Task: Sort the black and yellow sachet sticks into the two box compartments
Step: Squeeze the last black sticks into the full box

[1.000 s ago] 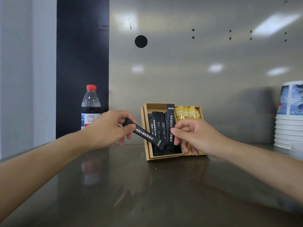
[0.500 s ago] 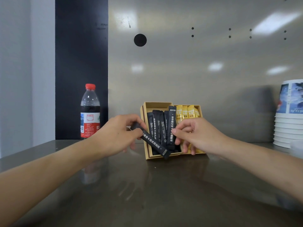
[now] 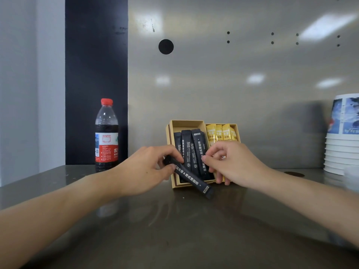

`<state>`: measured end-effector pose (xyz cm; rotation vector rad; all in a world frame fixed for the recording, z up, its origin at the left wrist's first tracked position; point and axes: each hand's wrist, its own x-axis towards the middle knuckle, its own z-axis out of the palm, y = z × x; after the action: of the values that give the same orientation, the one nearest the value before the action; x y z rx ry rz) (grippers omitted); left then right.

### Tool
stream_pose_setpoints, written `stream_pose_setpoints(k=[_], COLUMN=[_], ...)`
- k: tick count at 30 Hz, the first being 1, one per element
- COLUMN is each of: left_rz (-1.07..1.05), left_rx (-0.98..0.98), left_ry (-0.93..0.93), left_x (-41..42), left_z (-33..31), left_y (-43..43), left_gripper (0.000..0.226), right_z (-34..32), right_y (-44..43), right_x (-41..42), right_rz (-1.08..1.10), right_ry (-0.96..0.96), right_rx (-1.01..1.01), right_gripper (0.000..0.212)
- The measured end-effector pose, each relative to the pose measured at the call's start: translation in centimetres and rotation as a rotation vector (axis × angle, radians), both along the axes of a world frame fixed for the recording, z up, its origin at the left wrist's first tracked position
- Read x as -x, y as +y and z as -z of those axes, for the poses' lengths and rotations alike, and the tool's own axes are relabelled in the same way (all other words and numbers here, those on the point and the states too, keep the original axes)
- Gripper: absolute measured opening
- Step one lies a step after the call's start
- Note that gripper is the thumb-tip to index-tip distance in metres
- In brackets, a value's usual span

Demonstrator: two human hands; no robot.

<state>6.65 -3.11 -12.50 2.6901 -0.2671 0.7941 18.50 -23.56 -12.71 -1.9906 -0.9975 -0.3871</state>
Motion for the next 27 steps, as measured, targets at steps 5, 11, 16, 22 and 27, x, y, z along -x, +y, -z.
stream_pose_setpoints(k=[5, 11, 16, 22, 27], left_rz=[-0.027, -0.028, -0.015, 0.003, -0.003], left_rx=[0.0, 0.004, 0.011, 0.025, 0.042], left_ry=[0.012, 0.012, 0.009, 0.006, 0.025], left_x=[-0.23, -0.32, -0.22, -0.19, -0.11], left_z=[-0.01, -0.01, -0.13, -0.22, -0.31], left_y=[0.38, 0.36, 0.41, 0.43, 0.27], left_gripper=[0.019, 0.02, 0.021, 0.02, 0.02], right_z=[0.25, 0.49, 0.81, 0.58, 0.46], right_y=[0.38, 0.7, 0.19, -0.14, -0.26], right_x=[0.45, 0.37, 0.43, 0.69, 1.01], right_rz=[0.014, 0.035, 0.036, 0.133, 0.147], right_ry=[0.023, 0.002, -0.22, -0.519, -0.612], right_rx=[-0.015, -0.062, 0.009, 0.2, 0.244], right_gripper=[0.014, 0.009, 0.014, 0.021, 0.024])
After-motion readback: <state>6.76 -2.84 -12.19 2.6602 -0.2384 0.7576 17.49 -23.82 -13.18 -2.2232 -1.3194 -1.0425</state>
